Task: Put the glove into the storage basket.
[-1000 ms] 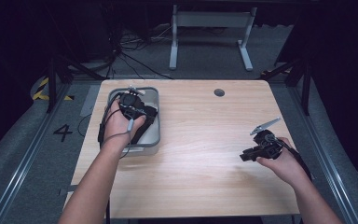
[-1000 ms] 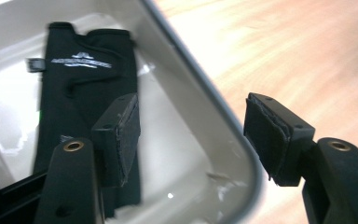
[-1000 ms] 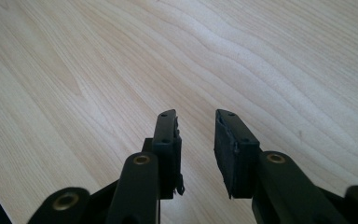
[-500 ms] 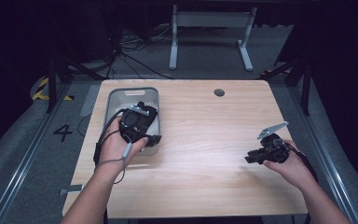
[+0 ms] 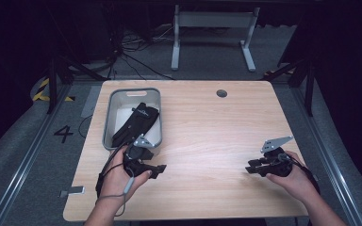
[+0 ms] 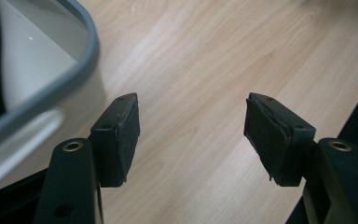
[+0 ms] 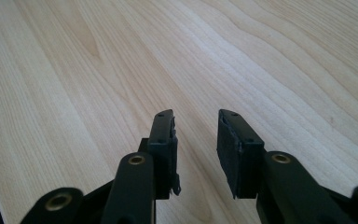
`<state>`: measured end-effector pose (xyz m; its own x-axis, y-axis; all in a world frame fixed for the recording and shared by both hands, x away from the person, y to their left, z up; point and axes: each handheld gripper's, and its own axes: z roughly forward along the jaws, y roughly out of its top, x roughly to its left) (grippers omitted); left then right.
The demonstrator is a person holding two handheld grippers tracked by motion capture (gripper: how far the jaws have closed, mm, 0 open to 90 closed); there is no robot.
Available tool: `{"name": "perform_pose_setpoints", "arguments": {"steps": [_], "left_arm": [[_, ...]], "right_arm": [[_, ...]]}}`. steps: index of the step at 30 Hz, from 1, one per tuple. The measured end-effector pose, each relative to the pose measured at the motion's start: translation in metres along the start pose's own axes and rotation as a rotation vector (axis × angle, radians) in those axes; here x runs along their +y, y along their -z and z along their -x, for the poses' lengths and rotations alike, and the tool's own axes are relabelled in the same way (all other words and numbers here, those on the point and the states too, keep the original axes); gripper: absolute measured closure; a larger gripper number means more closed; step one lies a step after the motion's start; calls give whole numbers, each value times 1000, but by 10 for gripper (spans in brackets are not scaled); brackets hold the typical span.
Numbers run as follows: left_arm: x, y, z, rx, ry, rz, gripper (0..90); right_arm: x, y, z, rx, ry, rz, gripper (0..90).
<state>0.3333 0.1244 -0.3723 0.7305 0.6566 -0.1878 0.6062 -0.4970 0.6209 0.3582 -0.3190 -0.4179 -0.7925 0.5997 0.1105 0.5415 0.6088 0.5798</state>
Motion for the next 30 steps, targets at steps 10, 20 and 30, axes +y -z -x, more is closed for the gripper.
{"name": "perform_pose_setpoints", "arguments": {"steps": [10,20,30], "left_arm": [[-20,-30,-7,-23,4,-79,373],[-39,-70,-10,-34,-38,-131,384],[-39,-65,-9,-29,-64,-85,367]], "right_arm": [[-10,-7,-2,0,46,35,653],[-16,-15,0,-7,46,37,641],[-17,-19,-2,-23,58,50,616]]}}
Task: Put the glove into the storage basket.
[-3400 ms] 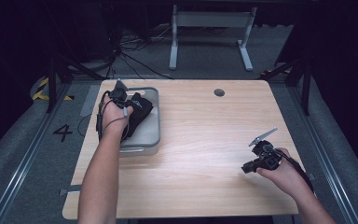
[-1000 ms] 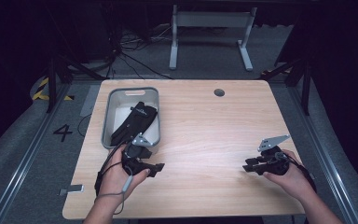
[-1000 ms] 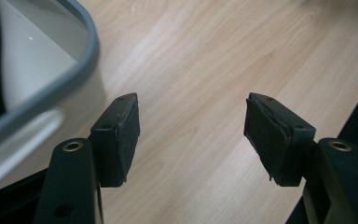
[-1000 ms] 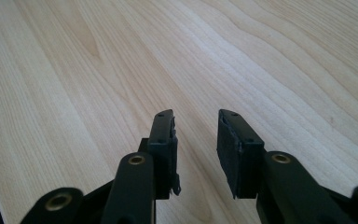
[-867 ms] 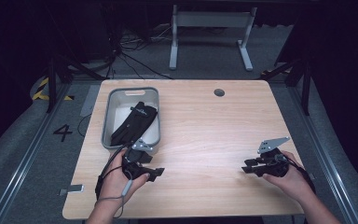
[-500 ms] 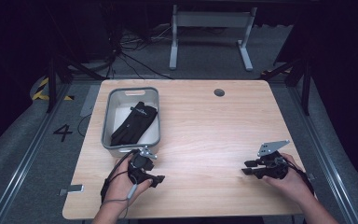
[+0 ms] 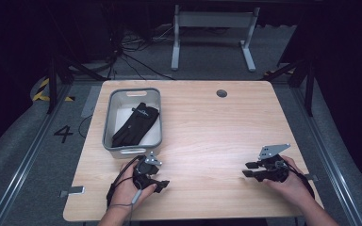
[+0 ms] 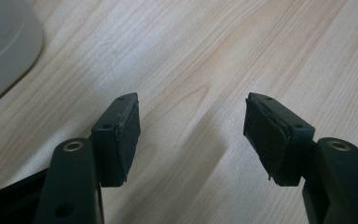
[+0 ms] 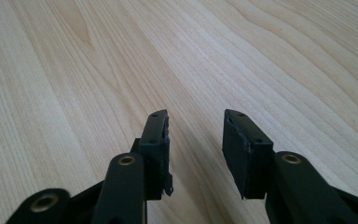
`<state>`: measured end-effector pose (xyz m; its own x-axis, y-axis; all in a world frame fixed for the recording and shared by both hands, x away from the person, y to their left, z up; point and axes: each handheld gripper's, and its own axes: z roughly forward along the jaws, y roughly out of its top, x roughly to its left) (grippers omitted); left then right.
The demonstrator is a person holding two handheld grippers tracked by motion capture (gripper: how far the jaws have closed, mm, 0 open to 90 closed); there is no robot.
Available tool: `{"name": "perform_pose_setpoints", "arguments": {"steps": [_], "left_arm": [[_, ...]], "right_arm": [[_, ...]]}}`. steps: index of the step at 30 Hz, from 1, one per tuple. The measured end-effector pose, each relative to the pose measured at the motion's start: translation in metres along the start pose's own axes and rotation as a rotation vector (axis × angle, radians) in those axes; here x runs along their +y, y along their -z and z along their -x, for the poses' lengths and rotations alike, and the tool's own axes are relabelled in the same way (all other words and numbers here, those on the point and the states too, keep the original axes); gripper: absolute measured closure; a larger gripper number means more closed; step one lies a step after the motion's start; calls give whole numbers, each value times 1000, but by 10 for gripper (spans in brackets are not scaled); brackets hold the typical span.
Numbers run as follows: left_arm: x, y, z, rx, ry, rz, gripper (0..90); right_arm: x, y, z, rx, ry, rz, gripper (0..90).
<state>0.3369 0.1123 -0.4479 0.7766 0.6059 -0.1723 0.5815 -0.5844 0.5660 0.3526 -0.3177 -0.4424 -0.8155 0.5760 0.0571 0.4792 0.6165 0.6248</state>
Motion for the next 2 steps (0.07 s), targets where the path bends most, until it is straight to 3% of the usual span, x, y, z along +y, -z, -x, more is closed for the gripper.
{"name": "perform_pose_setpoints", "arguments": {"steps": [2], "left_arm": [[0,1,-1,-3,0,2,364]], "right_arm": [[0,-1,0,-3,-2,3,607]]}}
